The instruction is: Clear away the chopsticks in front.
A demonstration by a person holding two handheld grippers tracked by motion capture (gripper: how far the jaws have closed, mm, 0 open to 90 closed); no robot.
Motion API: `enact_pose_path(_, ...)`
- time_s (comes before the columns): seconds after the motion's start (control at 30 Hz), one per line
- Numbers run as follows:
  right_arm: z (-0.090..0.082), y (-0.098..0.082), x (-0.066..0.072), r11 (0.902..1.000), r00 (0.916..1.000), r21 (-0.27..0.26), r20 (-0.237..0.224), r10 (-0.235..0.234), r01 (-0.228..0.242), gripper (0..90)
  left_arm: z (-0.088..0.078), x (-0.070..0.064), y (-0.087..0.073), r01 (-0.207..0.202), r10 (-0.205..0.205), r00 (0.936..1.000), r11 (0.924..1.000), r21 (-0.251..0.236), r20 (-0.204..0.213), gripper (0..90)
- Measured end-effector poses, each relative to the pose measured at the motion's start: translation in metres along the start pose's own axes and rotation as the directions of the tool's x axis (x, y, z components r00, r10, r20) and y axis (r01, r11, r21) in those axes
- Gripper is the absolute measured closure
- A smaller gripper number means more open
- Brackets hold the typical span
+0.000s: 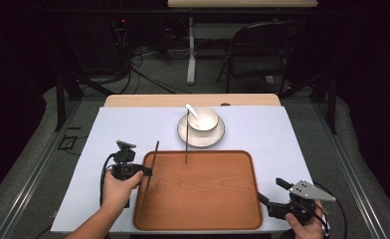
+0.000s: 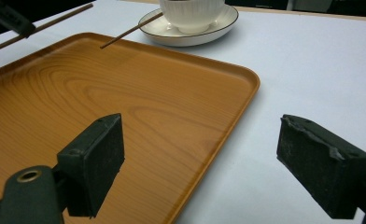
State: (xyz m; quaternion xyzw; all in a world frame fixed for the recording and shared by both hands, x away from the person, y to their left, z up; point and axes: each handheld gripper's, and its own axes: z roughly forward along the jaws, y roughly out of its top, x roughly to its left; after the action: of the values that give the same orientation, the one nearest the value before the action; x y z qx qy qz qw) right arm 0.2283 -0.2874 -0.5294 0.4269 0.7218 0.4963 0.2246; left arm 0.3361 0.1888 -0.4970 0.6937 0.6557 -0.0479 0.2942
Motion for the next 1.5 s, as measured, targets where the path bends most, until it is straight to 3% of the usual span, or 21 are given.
enact_pose_path(0.27, 0.0, 0.0, 0.001, 1.0, 1.0, -0.001, 0.0, -0.001, 0.001, 14.7, 0.011, 0.007, -0.014, 0.023, -0.022, 0.9994, 0.999, 0.039, -0.029, 85.0)
enact_pose_path(0.43, 0.0, 0.0, 0.0, 1.0, 1.0, -0.002, 0.0, 0.0, 0.0, 14.7, 0.022, 0.013, -0.013, 0.057, -0.054, 0.997, 0.9965, 0.06, -0.055, 85.0)
enact_pose_path(0.77, 0.0, 0.0, 0.0, 1.0, 1.0, -0.003, -0.001, -0.001, 0.001, 14.7, 0.028, 0.013, -0.009, 0.058, -0.052, 0.9943, 0.9958, 0.07, -0.093, 84.7)
enact_pose_path(1.33, 0.0, 0.0, 0.001, 1.0, 1.0, -0.004, -0.002, -0.003, 0.003, 14.7, 0.03, 0.013, -0.009, 0.054, -0.046, 0.9945, 0.9951, 0.083, -0.095, 82.0)
enact_pose_path(1.5, 0.0, 0.0, 0.0, 1.0, 1.0, -0.004, -0.002, -0.002, 0.002, 14.7, 0.017, 0.01, 0.0, 0.041, -0.037, 0.9967, 0.9977, 0.054, -0.073, 76.3)
